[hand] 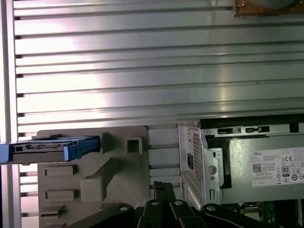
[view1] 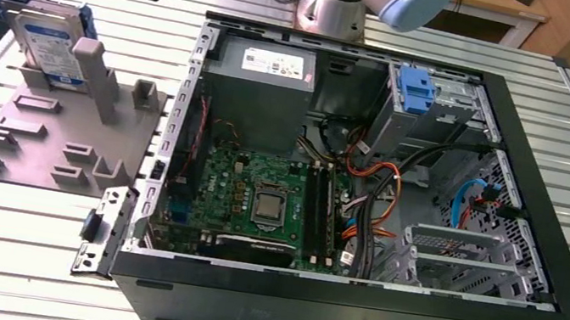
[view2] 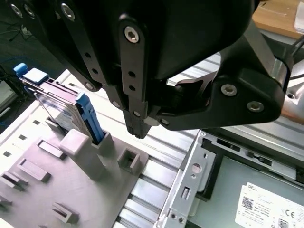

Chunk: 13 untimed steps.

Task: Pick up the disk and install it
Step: 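Reach for the disk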

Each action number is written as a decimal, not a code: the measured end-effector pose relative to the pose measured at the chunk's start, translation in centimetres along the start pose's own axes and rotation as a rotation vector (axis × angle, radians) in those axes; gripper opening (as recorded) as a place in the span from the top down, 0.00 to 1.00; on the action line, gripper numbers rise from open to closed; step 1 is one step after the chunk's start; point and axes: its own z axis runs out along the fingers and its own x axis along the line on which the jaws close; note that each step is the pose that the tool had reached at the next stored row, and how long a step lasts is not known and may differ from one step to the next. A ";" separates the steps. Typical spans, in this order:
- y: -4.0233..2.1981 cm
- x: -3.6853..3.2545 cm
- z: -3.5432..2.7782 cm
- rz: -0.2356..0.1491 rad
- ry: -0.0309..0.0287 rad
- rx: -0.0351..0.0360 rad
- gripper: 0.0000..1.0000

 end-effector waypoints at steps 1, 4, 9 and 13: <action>0.03 0.11 0.01 0.000 0.0058 0.0002 0.89; 0.09 0.34 0.07 0.001 0.0253 0.0008 0.89; 0.29 1.75 0.32 0.002 0.0301 0.0013 0.89; 0.41 3.36 0.57 0.002 0.0300 0.0012 0.89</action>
